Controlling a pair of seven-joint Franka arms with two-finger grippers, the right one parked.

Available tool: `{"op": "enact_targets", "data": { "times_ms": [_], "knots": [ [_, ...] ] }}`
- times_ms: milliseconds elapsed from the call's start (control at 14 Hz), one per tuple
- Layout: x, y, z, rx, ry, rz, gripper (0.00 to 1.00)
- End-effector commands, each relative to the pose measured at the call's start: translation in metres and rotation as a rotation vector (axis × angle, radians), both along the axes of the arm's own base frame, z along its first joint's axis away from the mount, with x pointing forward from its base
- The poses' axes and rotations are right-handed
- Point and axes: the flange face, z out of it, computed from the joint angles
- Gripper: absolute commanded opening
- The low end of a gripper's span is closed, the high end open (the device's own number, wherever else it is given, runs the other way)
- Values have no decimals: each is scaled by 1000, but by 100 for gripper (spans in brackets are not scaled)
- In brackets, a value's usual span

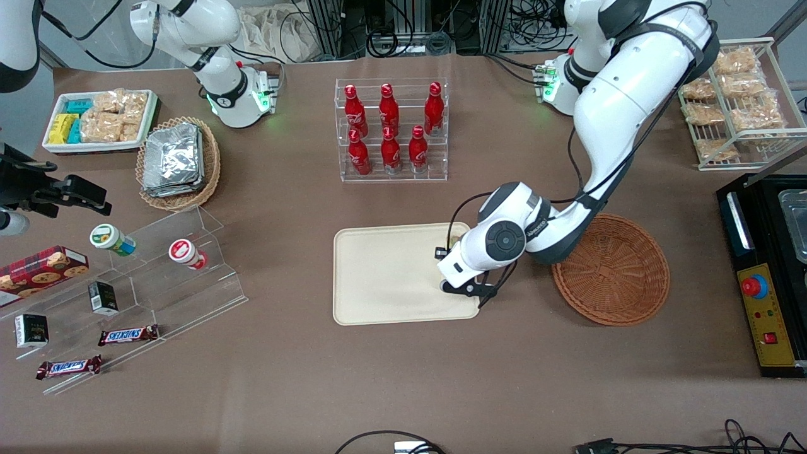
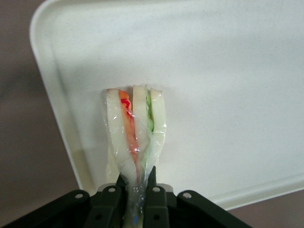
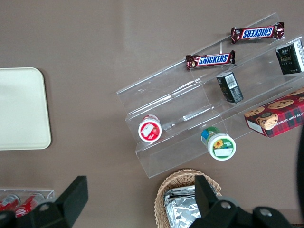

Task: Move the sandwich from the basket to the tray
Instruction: 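Lower the sandwich onto the tray, open the left gripper and withdraw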

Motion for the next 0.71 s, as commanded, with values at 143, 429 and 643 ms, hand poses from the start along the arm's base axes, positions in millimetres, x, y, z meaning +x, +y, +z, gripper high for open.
{"op": "enact_targets", "data": {
  "times_ms": [143, 429, 643],
  "knots": [
    [5, 6, -1, -5, -20, 6, 100],
    [12, 17, 72, 46, -78, 0, 100],
    [7, 64, 128, 141, -101, 23, 100]
  ]
}}
